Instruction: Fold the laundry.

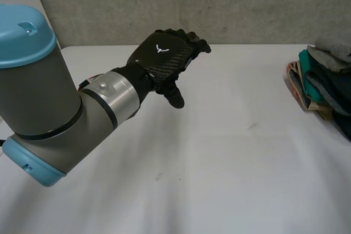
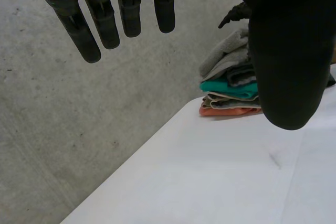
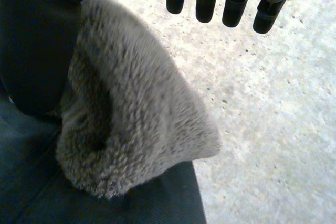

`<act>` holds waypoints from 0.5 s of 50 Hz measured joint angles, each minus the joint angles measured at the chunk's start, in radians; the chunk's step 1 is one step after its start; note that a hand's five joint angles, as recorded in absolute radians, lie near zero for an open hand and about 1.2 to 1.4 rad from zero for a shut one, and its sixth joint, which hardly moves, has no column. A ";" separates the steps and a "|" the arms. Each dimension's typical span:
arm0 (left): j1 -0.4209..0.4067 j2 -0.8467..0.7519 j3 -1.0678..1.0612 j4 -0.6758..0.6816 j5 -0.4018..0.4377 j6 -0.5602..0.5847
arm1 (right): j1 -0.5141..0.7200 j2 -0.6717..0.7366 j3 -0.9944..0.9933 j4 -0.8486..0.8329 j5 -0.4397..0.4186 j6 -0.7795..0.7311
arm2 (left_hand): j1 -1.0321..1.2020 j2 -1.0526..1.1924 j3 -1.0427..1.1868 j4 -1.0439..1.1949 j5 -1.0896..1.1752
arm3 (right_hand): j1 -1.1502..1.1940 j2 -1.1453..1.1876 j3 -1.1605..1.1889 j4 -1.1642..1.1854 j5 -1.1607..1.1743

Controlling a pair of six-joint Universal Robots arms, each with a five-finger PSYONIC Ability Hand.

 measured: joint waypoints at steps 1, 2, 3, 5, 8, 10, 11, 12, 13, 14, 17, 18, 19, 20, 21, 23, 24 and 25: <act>-0.003 0.001 0.000 0.000 0.000 -0.001 | -0.003 -0.022 0.003 0.032 0.004 0.000 | 0.000 0.000 0.000 0.000 0.000 | 0.000 0.000 0.000 0.000 0.000; -0.006 0.002 0.000 -0.001 0.000 -0.003 | -0.007 -0.043 0.007 0.060 0.007 0.000 | 0.000 0.000 0.000 0.000 0.000 | 0.000 0.000 0.000 0.000 0.000; -0.010 0.003 0.000 -0.001 0.000 -0.005 | -0.012 -0.064 0.011 0.086 0.009 0.000 | 0.000 0.000 0.000 0.000 0.000 | 0.000 0.000 0.000 0.000 0.000; -0.016 0.006 0.000 -0.002 0.000 -0.010 | -0.020 -0.099 0.022 0.126 0.010 -0.001 | 0.000 0.000 0.000 0.000 0.000 | 0.000 0.000 0.000 0.000 0.000; -0.024 0.013 0.000 -0.002 0.001 -0.022 | -0.044 -0.178 0.048 0.195 0.014 -0.002 | 0.000 0.000 0.000 0.000 0.000 | 0.000 0.000 0.000 0.000 0.000; -0.027 0.020 0.000 -0.003 0.001 -0.030 | -0.058 -0.217 0.063 0.223 0.019 -0.002 | 0.000 0.000 0.000 0.000 0.000 | 0.000 0.000 0.000 0.000 0.000; -0.027 0.023 0.000 -0.003 0.001 -0.034 | -0.067 -0.238 0.071 0.238 0.023 -0.003 | 0.000 0.000 0.000 0.000 0.000 | 0.000 0.000 0.000 0.000 0.000; -0.028 0.028 0.000 -0.003 0.001 -0.039 | -0.078 -0.263 0.080 0.254 0.029 -0.003 | 0.000 0.000 0.000 0.000 0.000 | 0.000 0.000 0.000 0.000 0.000; -0.029 0.033 0.000 -0.003 0.001 -0.043 | -0.088 -0.283 0.088 0.268 0.035 -0.004 | 0.000 0.000 0.000 0.000 0.000 | 0.000 0.000 0.000 0.000 0.000; -0.029 0.037 0.000 -0.003 0.001 -0.046 | -0.097 -0.299 0.093 0.280 0.042 -0.004 | 0.000 0.000 0.000 0.000 0.000 | 0.000 0.000 0.000 0.000 0.000; -0.029 0.054 0.000 -0.003 0.002 -0.058 | -0.135 -0.363 0.101 0.329 0.085 -0.005 | 0.000 0.000 0.000 0.000 0.000 | 0.000 0.000 0.000 0.000 0.000; -0.029 0.060 0.000 -0.003 0.002 -0.062 | -0.149 -0.384 0.101 0.346 0.107 -0.006 | 0.000 0.000 0.000 0.000 0.000 | 0.000 0.000 0.000 0.000 0.000; -0.029 0.066 0.001 -0.003 0.003 -0.065 | -0.160 -0.401 0.098 0.361 0.127 -0.006 | 0.000 0.000 0.000 0.000 0.000 | 0.000 0.000 0.000 0.000 0.000; -0.029 0.072 0.001 -0.003 0.003 -0.068 | -0.169 -0.416 0.095 0.373 0.146 -0.007 | 0.000 0.000 0.000 0.000 0.000 | 0.000 0.000 0.000 0.000 0.000; -0.028 0.080 0.002 -0.003 0.003 -0.071 | -0.179 -0.433 0.091 0.386 0.172 -0.007 | 0.000 0.000 0.000 0.000 0.000 | 0.000 0.000 0.000 0.000 0.000; -0.028 0.093 0.004 -0.002 0.003 -0.074 | -0.188 -0.454 0.083 0.402 0.208 -0.008 | 0.000 0.000 0.000 0.000 0.000 | 0.000 0.000 0.000 0.000 0.000; -0.027 0.103 0.006 -0.001 0.002 -0.075 | -0.190 -0.464 0.079 0.407 0.228 -0.008 | 0.000 0.000 0.000 0.000 0.000 | 0.000 0.000 0.000 0.000 0.000; -0.026 0.110 0.007 -0.001 0.002 -0.076 | -0.187 -0.469 0.078 0.408 0.238 -0.008 | 0.000 0.000 0.000 0.000 0.000 | 0.000 0.000 0.000 0.000 0.000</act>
